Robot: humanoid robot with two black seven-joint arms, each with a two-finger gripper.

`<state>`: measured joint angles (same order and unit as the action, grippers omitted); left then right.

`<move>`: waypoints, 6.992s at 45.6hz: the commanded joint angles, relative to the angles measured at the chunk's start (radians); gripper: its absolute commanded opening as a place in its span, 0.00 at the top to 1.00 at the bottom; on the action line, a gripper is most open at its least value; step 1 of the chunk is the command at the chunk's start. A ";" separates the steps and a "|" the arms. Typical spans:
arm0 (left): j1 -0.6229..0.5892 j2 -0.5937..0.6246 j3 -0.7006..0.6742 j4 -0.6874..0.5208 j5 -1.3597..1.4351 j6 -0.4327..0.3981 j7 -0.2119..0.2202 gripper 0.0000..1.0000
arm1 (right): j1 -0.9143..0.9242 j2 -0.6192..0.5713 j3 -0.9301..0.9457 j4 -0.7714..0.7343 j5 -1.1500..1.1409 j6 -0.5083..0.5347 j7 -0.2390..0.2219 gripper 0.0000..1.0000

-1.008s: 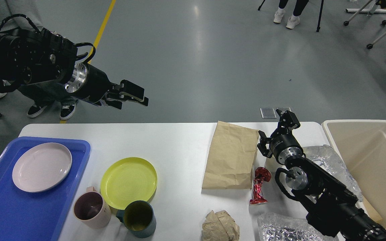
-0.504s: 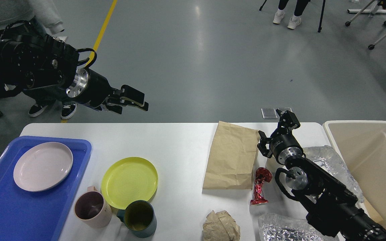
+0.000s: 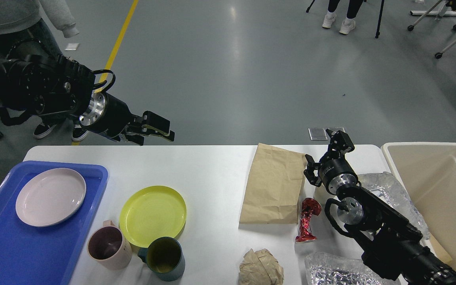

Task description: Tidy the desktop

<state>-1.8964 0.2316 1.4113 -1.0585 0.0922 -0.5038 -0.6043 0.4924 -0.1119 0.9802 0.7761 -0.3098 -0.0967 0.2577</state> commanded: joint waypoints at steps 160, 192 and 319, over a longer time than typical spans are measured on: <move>0.203 0.002 0.147 -0.339 0.092 0.199 0.288 0.04 | 0.000 0.000 0.000 0.000 0.000 0.002 0.000 0.00; 0.338 0.005 0.135 -0.311 0.090 0.349 0.351 0.04 | 0.000 0.000 0.000 0.000 0.000 0.000 0.000 0.00; 0.361 0.015 0.089 -0.297 0.075 0.507 0.454 0.99 | 0.000 0.000 0.000 0.000 0.000 0.000 0.000 0.00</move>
<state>-1.4970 0.2415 1.5002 -1.3416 0.1658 0.0244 -0.1476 0.4924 -0.1118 0.9802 0.7762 -0.3099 -0.0960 0.2577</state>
